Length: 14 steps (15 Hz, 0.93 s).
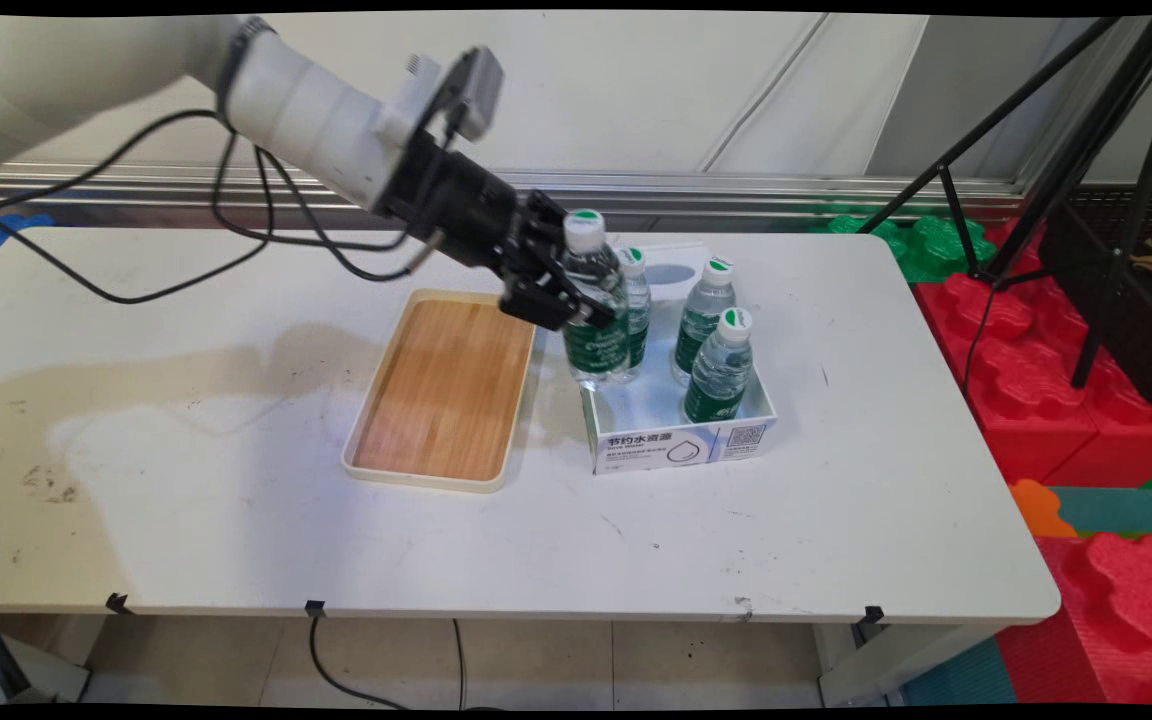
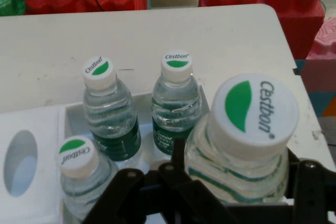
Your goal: Place the picked object on the tray
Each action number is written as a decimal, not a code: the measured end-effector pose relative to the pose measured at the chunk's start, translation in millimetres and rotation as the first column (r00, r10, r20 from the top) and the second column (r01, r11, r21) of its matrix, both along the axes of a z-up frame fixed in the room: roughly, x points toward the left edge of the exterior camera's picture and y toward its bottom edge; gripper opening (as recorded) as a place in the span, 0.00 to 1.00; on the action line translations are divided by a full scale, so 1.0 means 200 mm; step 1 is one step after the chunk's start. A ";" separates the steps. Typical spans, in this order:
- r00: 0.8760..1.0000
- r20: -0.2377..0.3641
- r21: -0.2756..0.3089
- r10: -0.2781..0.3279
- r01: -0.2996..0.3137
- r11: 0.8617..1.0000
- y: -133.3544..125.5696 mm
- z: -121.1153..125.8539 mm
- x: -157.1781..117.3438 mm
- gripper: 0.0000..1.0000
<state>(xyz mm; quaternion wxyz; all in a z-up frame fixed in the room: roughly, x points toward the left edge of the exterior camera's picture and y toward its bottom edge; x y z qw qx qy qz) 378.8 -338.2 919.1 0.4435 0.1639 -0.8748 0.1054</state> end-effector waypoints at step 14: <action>0.996 0.084 0.018 0.016 -0.017 1.000 0.22 0.07 0.39 0.00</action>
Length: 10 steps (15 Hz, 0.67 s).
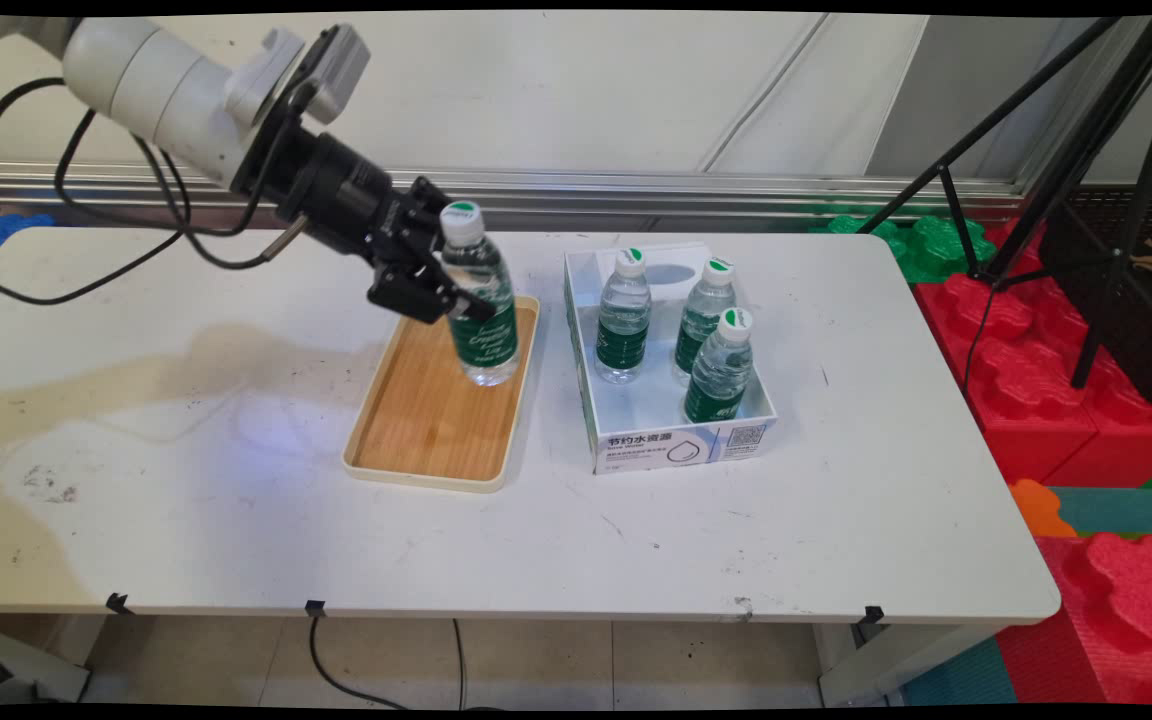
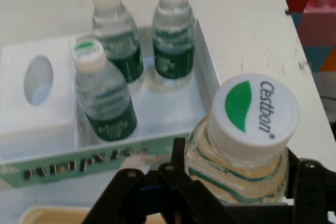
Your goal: Place the picked object on the tray
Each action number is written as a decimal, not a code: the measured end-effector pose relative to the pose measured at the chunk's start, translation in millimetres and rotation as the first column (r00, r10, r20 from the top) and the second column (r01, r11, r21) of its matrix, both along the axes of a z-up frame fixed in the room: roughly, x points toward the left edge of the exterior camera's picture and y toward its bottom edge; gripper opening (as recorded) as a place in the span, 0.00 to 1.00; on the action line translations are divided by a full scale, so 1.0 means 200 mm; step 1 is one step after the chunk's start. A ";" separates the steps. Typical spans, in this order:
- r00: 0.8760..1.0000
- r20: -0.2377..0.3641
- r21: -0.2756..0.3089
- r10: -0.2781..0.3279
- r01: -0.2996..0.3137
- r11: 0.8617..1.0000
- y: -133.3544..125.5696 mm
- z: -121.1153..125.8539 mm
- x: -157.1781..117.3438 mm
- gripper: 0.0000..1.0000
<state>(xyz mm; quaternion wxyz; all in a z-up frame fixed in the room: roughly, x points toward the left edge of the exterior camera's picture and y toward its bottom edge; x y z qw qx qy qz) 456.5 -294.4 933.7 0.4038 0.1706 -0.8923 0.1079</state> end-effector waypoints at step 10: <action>0.997 0.071 0.056 0.009 -0.013 0.998 0.10 -0.35 0.11 0.00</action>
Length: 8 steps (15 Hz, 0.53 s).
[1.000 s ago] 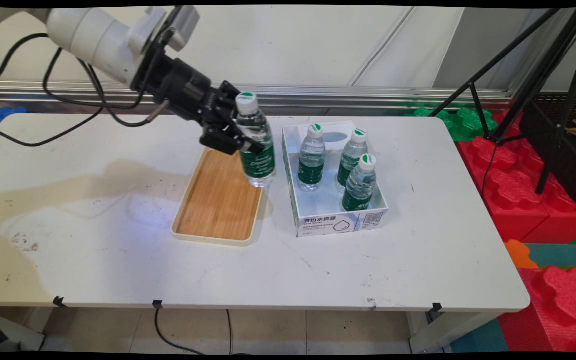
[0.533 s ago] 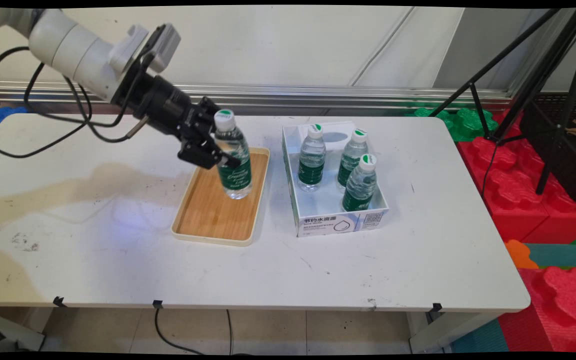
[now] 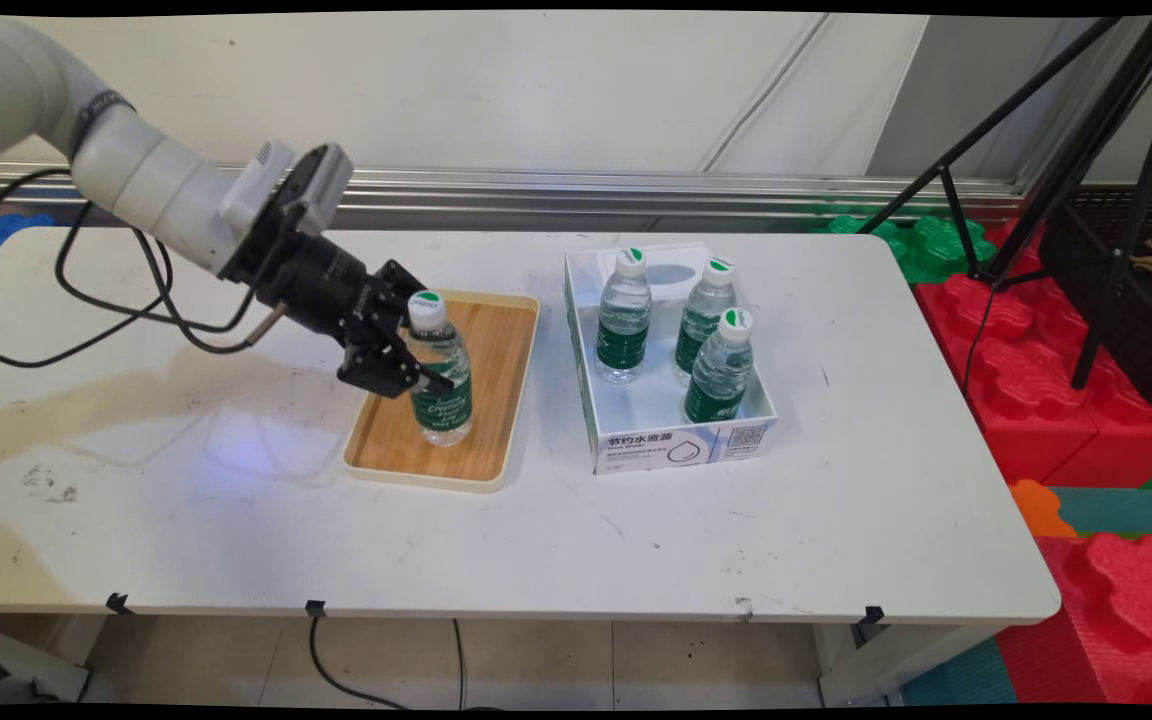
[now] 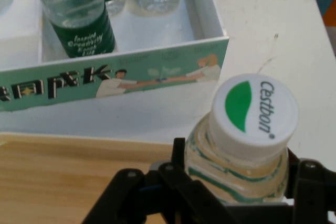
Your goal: Place the picked object on the tray
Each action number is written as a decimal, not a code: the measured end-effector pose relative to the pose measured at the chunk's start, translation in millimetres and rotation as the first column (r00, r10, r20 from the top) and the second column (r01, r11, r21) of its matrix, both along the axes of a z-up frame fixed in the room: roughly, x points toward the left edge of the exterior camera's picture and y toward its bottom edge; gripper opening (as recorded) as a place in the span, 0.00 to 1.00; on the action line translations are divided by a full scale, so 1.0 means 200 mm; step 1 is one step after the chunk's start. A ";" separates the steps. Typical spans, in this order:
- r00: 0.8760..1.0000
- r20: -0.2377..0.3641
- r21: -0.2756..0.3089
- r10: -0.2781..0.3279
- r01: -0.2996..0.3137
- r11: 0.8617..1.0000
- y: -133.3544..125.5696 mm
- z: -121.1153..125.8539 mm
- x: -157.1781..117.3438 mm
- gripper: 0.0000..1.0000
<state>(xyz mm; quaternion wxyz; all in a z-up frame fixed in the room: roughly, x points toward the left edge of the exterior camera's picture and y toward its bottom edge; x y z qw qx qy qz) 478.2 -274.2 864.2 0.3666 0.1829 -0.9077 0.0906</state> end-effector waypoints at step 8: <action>1.000 0.013 0.002 0.007 -0.007 1.000 -0.02 -0.20 -0.05 0.00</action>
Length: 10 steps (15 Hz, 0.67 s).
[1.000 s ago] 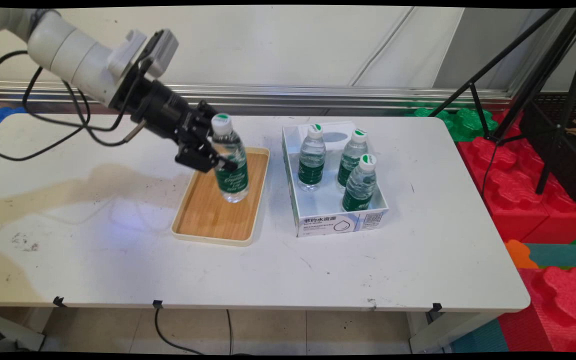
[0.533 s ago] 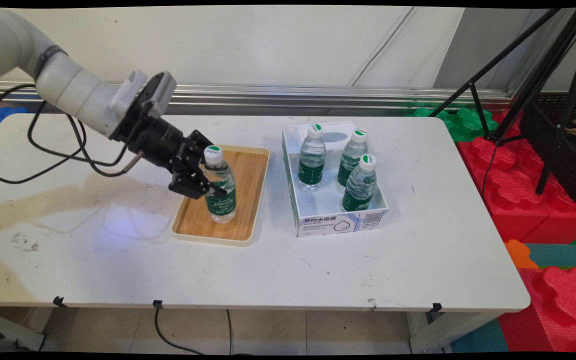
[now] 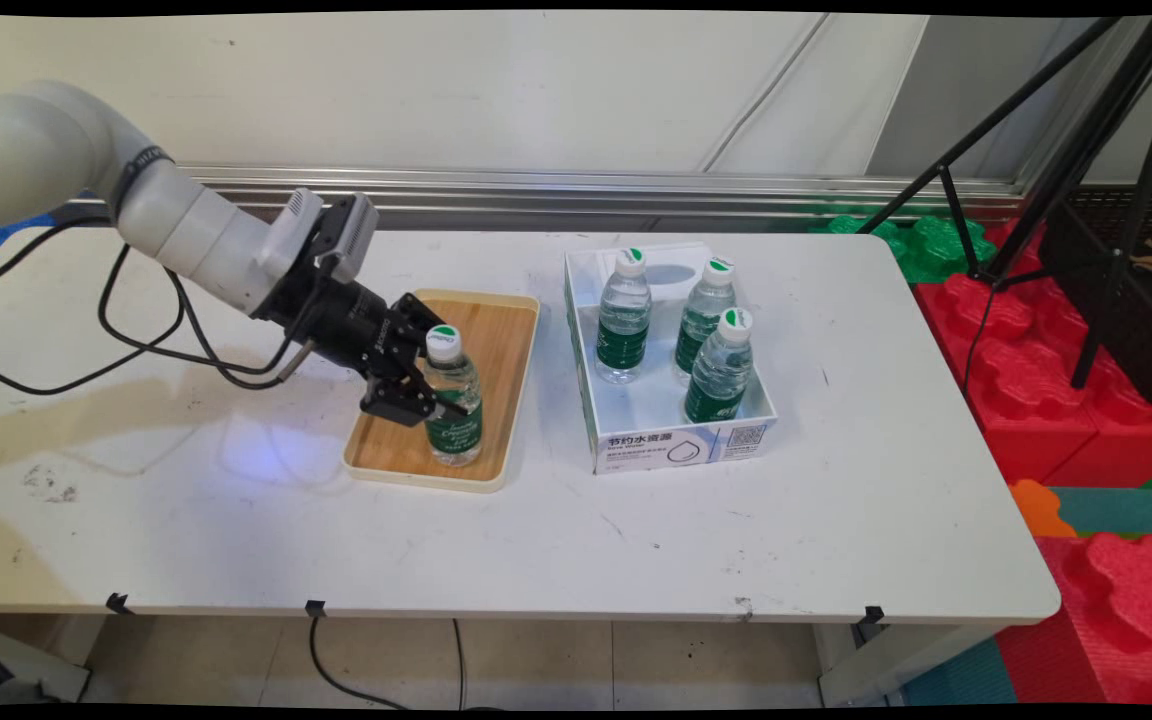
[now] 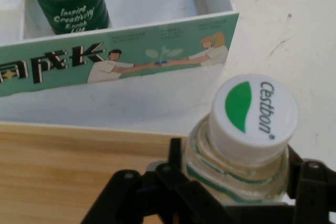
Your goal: Place the picked object on the tray
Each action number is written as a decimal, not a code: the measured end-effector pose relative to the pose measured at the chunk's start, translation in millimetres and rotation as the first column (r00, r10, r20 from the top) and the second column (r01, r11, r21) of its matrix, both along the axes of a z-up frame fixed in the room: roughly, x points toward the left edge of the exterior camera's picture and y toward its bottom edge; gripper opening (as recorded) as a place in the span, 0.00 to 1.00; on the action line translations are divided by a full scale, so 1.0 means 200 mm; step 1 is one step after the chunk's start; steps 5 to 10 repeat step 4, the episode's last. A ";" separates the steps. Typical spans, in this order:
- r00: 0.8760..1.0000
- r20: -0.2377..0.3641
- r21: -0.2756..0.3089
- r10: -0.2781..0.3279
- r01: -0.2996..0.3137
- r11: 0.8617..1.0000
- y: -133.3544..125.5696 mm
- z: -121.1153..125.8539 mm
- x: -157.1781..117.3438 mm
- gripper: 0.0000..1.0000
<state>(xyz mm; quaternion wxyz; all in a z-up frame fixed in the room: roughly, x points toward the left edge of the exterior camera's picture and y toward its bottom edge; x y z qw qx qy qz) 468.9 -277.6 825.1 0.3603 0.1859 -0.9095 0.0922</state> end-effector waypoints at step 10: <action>1.000 0.003 -0.004 -0.001 0.001 1.000 -0.01 -0.04 0.00 1.00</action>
